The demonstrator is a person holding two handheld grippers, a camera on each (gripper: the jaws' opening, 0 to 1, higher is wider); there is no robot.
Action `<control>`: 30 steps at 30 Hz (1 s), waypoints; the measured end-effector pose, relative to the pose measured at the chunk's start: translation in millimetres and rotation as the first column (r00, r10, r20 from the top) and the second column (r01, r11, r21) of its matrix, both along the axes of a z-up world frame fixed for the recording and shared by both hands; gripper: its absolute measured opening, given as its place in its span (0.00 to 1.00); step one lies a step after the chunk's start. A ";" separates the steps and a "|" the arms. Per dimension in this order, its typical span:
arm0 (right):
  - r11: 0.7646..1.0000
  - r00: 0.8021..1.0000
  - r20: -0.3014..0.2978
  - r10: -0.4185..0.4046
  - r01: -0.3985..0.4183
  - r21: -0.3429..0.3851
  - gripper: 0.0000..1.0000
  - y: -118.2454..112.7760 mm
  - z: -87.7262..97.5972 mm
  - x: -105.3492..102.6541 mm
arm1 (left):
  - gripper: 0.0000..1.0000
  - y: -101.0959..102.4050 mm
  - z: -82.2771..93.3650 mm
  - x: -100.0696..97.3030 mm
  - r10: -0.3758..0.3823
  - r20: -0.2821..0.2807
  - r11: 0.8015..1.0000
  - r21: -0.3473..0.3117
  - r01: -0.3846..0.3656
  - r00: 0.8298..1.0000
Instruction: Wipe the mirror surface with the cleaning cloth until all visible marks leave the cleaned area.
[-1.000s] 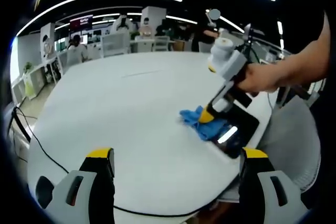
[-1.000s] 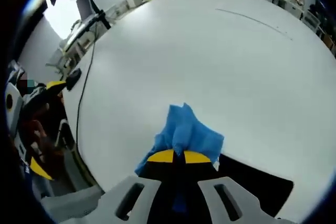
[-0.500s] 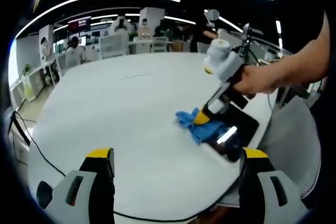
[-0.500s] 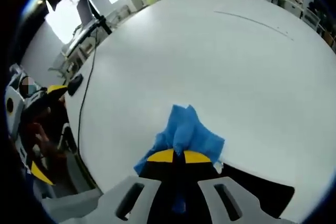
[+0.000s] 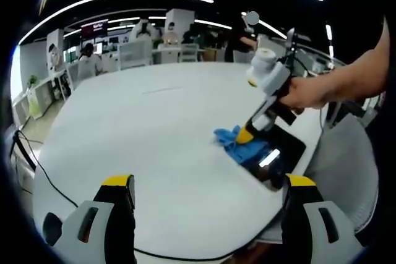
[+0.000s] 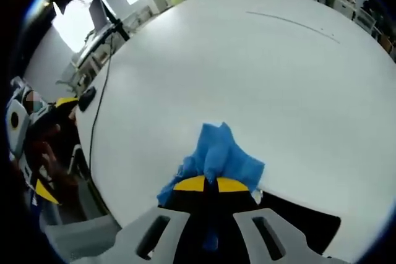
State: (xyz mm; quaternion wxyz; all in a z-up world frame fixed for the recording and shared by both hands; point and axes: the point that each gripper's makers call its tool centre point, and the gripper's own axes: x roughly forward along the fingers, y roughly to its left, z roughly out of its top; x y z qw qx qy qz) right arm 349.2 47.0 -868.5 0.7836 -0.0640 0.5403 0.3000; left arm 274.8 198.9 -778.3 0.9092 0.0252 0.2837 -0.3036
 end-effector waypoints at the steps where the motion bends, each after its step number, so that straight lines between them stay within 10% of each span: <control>1: 1.000 1.000 -0.002 -0.004 0.004 -0.002 0.00 -3.6 -0.1 0.3 | 1.00 -1.1 0.0 -0.2 -0.003 -0.001 1.000 -0.003 0.003 1.000; 30: 0.998 0.998 0.050 -0.040 0.042 -0.036 0.00 -24.8 1.1 -18.5 | 1.00 -10.8 4.6 1.8 -0.013 0.017 1.000 -0.005 0.013 1.000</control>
